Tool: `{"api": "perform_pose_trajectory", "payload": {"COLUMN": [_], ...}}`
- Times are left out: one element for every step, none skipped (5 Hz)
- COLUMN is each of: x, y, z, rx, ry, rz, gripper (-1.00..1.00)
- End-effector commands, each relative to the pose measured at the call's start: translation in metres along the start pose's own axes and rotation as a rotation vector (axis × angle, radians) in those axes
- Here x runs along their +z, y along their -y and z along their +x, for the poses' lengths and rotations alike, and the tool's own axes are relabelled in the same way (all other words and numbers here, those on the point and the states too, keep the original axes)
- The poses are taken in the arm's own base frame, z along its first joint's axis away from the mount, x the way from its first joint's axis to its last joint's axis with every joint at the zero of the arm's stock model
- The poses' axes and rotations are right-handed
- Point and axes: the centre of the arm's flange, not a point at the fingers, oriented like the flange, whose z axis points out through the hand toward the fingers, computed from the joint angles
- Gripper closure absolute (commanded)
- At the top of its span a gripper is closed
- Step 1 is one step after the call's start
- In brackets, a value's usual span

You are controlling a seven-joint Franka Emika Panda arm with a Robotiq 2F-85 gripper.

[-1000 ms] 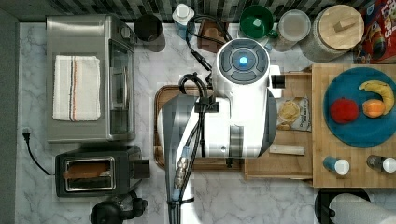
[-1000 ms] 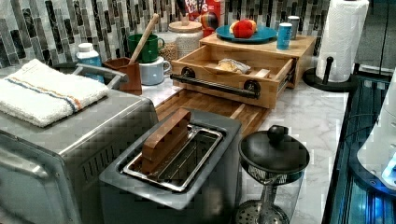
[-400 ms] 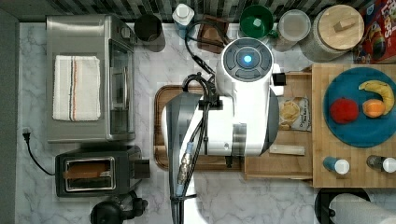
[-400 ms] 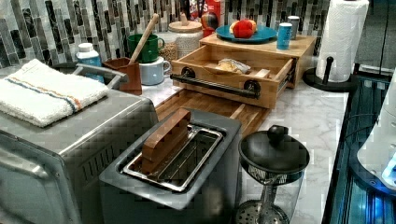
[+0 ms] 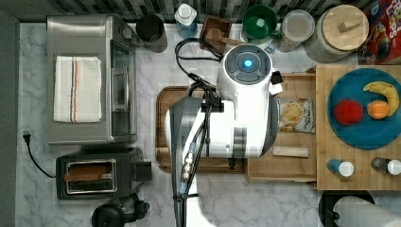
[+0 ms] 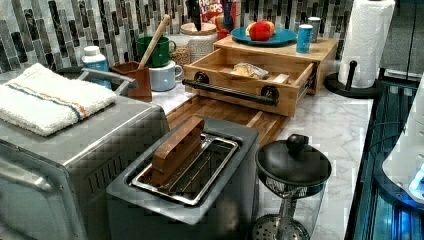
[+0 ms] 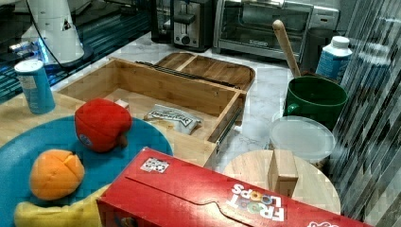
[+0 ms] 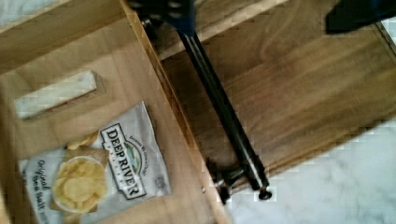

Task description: Close the drawer.

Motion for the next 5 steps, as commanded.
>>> {"api": "perform_pose_trajectory", "payload": {"x": [0.021,0.046,0.082,0.112,0.136], "y": [0.071,0.08,0.088,0.09,0.088], "z": [-0.048,-0.04,-0.036,-0.034,-0.024], "rx": [-0.319,-0.398,-0.454,-0.478,-0.499], "ry": [-0.067,-0.034,-0.05,-0.071,-0.027], "rz": [-0.021,-0.055,-0.118,-0.173,-0.192], "gripper": [1.0,1.0,1.0,1.0,1.0]}}
